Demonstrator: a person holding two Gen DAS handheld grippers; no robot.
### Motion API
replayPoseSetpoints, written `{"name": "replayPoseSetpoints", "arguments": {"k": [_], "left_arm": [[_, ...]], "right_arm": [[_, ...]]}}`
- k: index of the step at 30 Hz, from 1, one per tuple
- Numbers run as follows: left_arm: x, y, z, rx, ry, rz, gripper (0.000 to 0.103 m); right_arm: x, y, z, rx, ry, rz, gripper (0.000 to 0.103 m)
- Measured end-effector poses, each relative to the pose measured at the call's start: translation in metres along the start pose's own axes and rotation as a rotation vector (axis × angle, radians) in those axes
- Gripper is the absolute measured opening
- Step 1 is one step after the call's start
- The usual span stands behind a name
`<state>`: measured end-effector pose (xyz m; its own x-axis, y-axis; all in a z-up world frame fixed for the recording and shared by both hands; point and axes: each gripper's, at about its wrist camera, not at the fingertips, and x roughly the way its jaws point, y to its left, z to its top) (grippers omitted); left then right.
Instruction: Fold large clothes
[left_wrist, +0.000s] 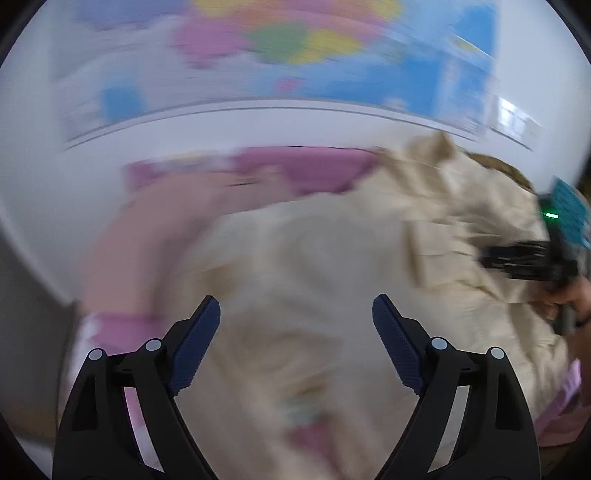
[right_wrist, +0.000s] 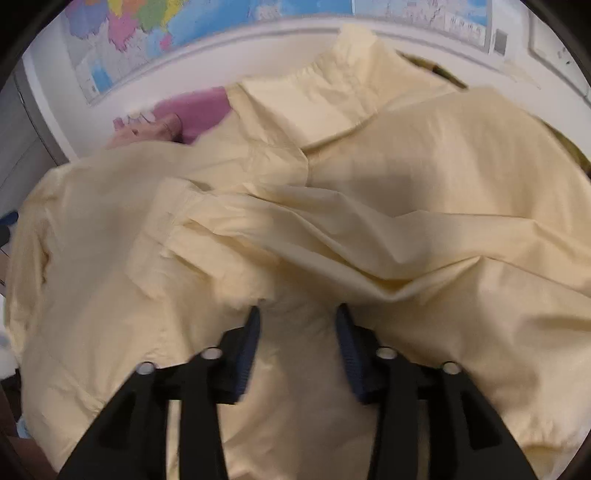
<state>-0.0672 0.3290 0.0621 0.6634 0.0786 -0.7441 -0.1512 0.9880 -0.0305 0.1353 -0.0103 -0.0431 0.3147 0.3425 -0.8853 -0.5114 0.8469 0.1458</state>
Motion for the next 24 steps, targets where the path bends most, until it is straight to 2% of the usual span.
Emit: {"name": "replayPoseSetpoints", "arguments": {"k": [2, 5, 6, 8, 9, 11, 12, 13, 14, 18, 20, 22, 24], "left_arm": [[-0.01, 0.023, -0.011, -0.048, 0.005, 0.034, 0.084], [-0.007, 0.04, -0.028, -0.073, 0.046, 0.062, 0.084], [-0.001, 0.043, -0.034, -0.071, 0.078, 0.073, 0.084], [0.006, 0.046, -0.042, -0.057, 0.116, 0.072, 0.084], [0.01, 0.044, -0.046, -0.053, 0.124, 0.071, 0.079], [0.017, 0.048, -0.051, -0.062, 0.144, 0.033, 0.058], [0.018, 0.048, -0.052, -0.074, 0.147, 0.02, 0.052], [0.018, 0.048, -0.053, -0.082, 0.146, 0.009, 0.043], [0.017, 0.049, -0.054, -0.09, 0.141, -0.007, 0.041], [0.014, 0.047, -0.054, -0.109, 0.134, -0.033, 0.041], [0.012, 0.048, -0.054, -0.114, 0.129, -0.053, 0.04], [0.011, 0.049, -0.053, -0.117, 0.126, -0.066, 0.039], [0.007, 0.049, -0.052, -0.125, 0.123, -0.093, 0.039]], "right_arm": [[-0.019, 0.019, -0.002, -0.044, -0.05, 0.064, 0.049], [-0.046, 0.07, -0.009, -0.177, -0.116, 0.212, 0.056], [-0.051, 0.086, -0.011, -0.212, -0.119, 0.25, 0.06], [-0.055, 0.134, -0.02, -0.317, -0.103, 0.389, 0.061], [-0.055, 0.151, -0.022, -0.349, -0.088, 0.436, 0.064], [-0.052, 0.199, -0.033, -0.428, -0.052, 0.552, 0.068], [-0.048, 0.221, -0.038, -0.458, -0.031, 0.602, 0.068], [-0.045, 0.236, -0.04, -0.474, -0.016, 0.632, 0.068], [-0.039, 0.257, -0.044, -0.501, 0.006, 0.651, 0.069], [-0.016, 0.313, -0.058, -0.55, 0.053, 0.644, 0.073], [0.002, 0.334, -0.057, -0.546, 0.071, 0.599, 0.073], [0.015, 0.344, -0.055, -0.514, 0.088, 0.571, 0.067], [0.024, 0.352, -0.054, -0.519, 0.126, 0.566, 0.025]]}}
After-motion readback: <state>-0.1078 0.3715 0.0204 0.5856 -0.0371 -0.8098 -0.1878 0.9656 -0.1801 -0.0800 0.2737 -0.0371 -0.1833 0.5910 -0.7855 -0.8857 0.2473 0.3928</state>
